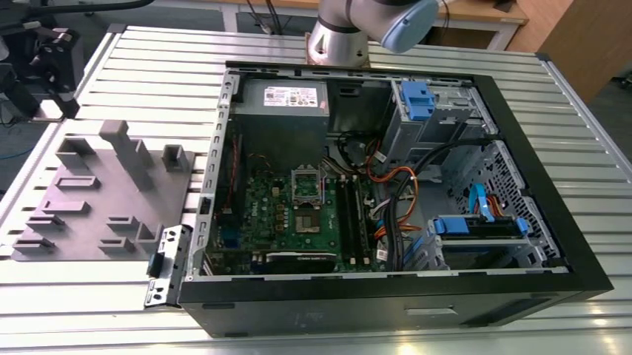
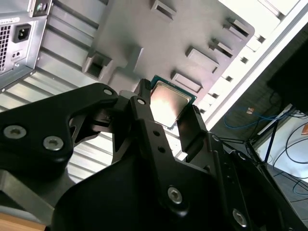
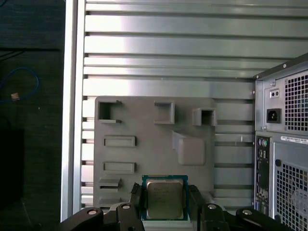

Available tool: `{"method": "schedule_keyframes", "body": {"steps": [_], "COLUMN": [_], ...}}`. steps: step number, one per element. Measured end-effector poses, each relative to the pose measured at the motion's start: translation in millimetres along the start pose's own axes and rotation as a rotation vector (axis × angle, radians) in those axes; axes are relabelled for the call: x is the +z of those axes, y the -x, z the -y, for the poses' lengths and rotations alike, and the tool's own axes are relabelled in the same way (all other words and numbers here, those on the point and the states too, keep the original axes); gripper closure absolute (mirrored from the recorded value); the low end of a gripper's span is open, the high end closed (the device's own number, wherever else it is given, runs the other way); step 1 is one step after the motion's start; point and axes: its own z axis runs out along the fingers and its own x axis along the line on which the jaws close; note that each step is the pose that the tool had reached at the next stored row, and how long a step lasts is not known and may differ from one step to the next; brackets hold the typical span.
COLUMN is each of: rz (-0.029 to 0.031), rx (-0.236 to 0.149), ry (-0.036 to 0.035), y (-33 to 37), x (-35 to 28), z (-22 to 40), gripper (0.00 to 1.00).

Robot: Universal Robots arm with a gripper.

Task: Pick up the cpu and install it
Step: 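Place the cpu into insertion slot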

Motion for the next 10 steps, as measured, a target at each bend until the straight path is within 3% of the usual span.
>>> {"method": "schedule_keyframes", "body": {"steps": [10], "rz": [-0.0002], "rx": [0.0], "ry": [0.0001], "y": [16.0], "x": [0.1], "z": [0.2], "gripper": [0.53]}}
